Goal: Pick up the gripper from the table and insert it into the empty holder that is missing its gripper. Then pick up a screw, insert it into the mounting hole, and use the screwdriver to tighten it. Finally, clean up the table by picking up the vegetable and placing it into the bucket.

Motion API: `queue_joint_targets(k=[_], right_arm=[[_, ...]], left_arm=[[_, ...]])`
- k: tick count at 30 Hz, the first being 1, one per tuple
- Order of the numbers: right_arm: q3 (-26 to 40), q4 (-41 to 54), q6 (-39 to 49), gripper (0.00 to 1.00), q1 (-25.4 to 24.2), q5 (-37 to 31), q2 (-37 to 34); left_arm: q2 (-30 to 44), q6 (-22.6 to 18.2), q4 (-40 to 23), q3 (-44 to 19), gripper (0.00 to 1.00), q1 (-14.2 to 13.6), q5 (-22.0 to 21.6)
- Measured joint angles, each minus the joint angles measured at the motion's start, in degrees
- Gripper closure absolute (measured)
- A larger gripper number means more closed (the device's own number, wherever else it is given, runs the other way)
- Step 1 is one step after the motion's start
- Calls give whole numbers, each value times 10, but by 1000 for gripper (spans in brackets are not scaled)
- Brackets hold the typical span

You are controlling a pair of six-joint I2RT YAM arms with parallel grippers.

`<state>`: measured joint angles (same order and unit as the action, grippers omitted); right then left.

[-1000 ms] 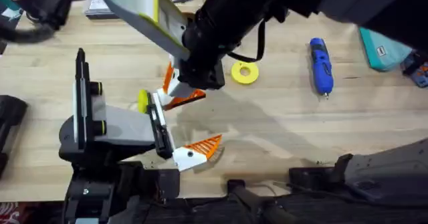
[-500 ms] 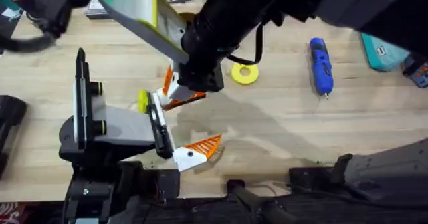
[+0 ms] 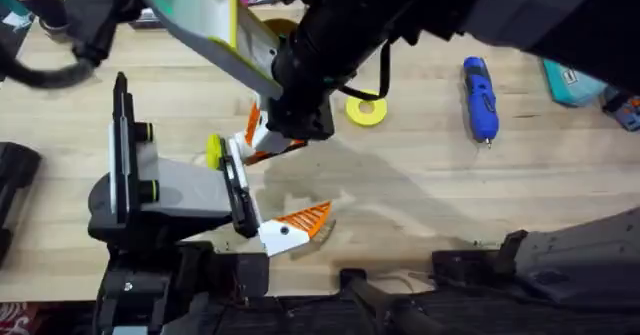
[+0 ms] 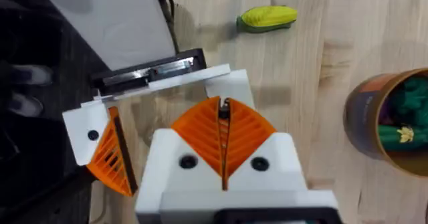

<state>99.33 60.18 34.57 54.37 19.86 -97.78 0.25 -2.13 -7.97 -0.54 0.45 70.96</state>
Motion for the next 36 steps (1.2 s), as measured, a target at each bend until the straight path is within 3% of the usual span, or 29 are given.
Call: queue_joint_targets(k=[36], right_arm=[[-18,-17,0,996,0,0,0]], left_arm=[[0,0,0,0,14,0,0]])
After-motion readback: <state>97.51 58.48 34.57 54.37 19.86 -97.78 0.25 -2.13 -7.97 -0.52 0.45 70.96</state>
